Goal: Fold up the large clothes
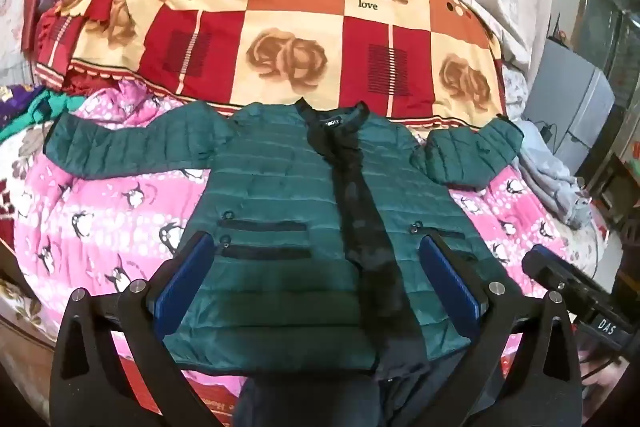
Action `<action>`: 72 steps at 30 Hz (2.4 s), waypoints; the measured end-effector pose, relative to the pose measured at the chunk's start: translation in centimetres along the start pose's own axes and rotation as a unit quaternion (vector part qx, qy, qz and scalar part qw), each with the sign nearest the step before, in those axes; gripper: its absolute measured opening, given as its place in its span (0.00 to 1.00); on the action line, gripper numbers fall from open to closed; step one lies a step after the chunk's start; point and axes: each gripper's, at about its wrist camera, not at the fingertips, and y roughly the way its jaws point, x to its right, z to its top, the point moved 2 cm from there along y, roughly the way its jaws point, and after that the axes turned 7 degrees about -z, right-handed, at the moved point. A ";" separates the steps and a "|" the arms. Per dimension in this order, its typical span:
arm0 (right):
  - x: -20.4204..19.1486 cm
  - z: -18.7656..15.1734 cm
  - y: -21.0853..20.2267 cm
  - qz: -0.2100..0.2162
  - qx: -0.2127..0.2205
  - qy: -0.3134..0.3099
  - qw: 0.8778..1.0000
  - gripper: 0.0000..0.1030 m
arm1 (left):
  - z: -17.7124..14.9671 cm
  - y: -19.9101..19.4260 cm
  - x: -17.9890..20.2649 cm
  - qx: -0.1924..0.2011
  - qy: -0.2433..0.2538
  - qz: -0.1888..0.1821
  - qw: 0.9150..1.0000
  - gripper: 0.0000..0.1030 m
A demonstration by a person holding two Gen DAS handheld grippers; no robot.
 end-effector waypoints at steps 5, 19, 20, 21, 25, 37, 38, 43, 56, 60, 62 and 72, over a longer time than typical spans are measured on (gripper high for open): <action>-0.5 0.4 0.4 0.006 -0.003 -0.006 1.000 0.85 | -0.1 0.1 0.1 -0.003 0.001 -0.004 1.000 1.00; -0.3 0.1 -0.1 -0.001 0.009 -0.001 1.000 0.85 | -0.5 0.5 0.3 -0.006 -0.011 -0.019 1.000 1.00; -0.2 0.1 -0.1 -0.001 0.010 -0.004 1.000 0.85 | -0.6 0.5 0.3 -0.006 -0.012 -0.018 1.000 1.00; -0.2 0.0 0.0 -0.002 0.011 -0.006 1.000 0.85 | -0.7 0.6 0.3 -0.007 -0.012 -0.018 1.000 1.00; -0.2 -0.3 -0.2 -0.006 0.005 -0.007 1.000 0.85 | -1.1 0.9 0.4 -0.013 -0.011 -0.023 1.000 1.00; -0.6 -0.3 -0.8 0.001 0.003 0.007 1.000 0.85 | -1.1 0.7 -0.1 -0.014 -0.025 -0.027 0.999 1.00; -0.7 -0.2 -0.8 -0.005 -0.006 0.005 1.000 0.85 | -1.1 0.7 -0.1 -0.014 -0.027 -0.027 0.999 1.00; -0.5 -0.3 -0.7 -0.038 -0.013 -0.003 0.999 0.85 | -1.1 0.7 -0.2 -0.014 -0.027 -0.027 0.999 1.00; 0.9 -0.4 -0.8 -0.046 -0.008 0.020 0.999 0.85 | -1.3 0.7 -0.5 -0.016 -0.030 -0.023 0.999 1.00; 0.8 -0.4 -1.0 -0.042 -0.005 0.014 0.999 0.85 | -1.3 0.7 -0.5 -0.017 -0.028 -0.022 0.999 1.00; 0.7 -0.4 -1.1 -0.044 -0.001 0.008 0.999 0.85 | -1.3 0.8 -0.3 -0.018 -0.027 -0.022 0.999 1.00; 1.2 -0.3 -1.1 -0.051 0.003 0.016 0.999 0.85 | -0.9 1.0 0.4 -0.020 -0.026 -0.021 0.999 1.00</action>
